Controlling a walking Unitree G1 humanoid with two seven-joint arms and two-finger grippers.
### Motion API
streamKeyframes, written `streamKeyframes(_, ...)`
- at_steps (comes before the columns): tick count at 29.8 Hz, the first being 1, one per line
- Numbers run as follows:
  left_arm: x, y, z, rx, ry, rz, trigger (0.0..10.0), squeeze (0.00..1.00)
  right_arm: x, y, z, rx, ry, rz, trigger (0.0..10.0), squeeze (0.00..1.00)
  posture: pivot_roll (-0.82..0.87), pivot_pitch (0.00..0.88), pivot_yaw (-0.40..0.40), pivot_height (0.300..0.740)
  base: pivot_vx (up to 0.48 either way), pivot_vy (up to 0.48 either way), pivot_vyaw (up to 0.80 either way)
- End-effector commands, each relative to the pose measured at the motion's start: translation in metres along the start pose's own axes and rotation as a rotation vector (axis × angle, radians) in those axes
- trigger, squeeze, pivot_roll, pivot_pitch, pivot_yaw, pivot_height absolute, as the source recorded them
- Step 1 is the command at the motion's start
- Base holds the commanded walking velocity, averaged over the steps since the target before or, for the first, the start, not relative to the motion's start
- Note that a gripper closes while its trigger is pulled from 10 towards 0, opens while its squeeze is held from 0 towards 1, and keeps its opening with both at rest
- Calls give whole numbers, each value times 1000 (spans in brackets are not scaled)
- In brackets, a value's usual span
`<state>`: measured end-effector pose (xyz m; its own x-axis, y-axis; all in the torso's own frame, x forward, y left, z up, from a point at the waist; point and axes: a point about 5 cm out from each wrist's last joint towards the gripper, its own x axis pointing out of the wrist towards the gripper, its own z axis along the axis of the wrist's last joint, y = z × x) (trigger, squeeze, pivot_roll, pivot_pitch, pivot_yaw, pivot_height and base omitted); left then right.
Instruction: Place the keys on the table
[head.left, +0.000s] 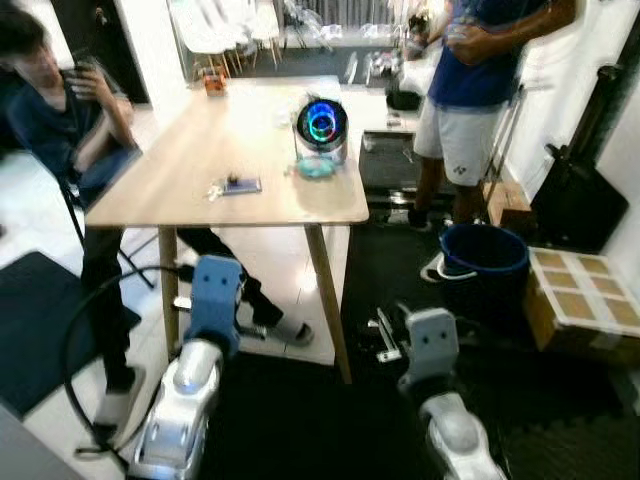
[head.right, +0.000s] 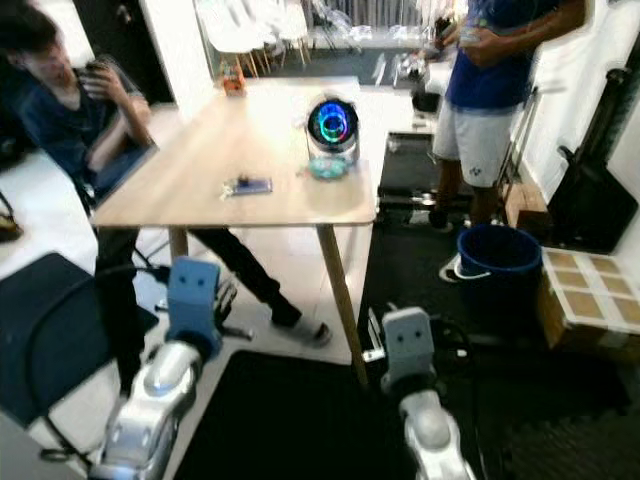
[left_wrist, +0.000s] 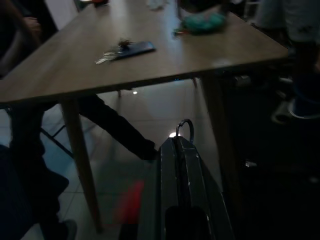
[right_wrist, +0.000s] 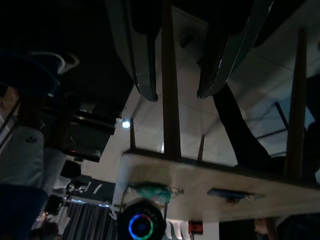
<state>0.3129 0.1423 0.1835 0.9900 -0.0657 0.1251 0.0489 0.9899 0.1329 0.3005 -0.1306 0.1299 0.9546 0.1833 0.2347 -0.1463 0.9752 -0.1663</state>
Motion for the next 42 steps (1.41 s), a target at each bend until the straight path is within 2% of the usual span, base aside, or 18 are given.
streamKeyframes(1,-2,2,0,-1,3,5,10000,0,-2,6,-1,13,10,16,10000,0,46,135,60,740,480,0,0)
streamKeyframes(19,1,-12,20,-37,-60,-42,10000,0,-3,4,3,26,2,6,10000,0,36,141,65,740,437,0,0)
streamKeyframes(27,1,-19,24,-45,-73,-66,10000,0,-3,4,2,61,8,-1,10000,0,35,141,66,740,404,0,0)
streamKeyframes(38,3,-23,27,-55,-77,-76,10000,0,-3,2,3,64,13,-4,10000,0,33,145,65,740,321,0,-786)
streamKeyframes(42,2,-23,28,-59,-77,-76,10000,0,-3,3,3,54,14,1,10000,0,32,144,63,740,319,0,-127)
